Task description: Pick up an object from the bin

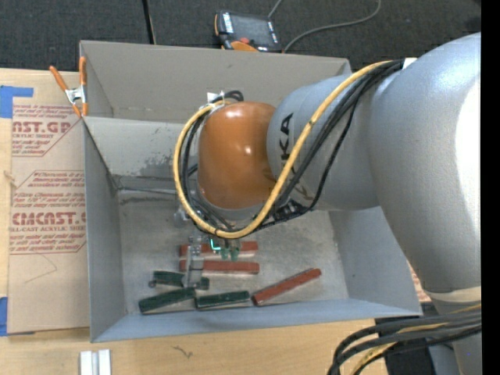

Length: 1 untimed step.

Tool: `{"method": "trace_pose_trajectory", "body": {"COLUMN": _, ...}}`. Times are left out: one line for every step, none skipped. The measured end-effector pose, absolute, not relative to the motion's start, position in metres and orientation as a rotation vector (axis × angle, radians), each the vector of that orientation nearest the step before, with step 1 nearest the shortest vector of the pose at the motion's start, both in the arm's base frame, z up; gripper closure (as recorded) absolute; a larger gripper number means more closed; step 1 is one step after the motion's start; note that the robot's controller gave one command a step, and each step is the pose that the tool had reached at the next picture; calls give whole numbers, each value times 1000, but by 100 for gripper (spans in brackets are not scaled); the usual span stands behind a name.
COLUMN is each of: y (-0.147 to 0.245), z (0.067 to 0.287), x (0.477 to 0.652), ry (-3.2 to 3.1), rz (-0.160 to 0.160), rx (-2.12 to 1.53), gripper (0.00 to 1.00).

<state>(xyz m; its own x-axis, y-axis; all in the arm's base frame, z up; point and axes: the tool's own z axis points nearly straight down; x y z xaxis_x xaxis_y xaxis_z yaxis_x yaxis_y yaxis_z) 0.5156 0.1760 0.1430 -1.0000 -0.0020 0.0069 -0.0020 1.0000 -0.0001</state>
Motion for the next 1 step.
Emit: {"method": "trace_pose_trajectory", "body": {"y": 121, "z": 82, "x": 508, "ry": -3068, "rz": 1, "rx": 665, "gripper": 0}}
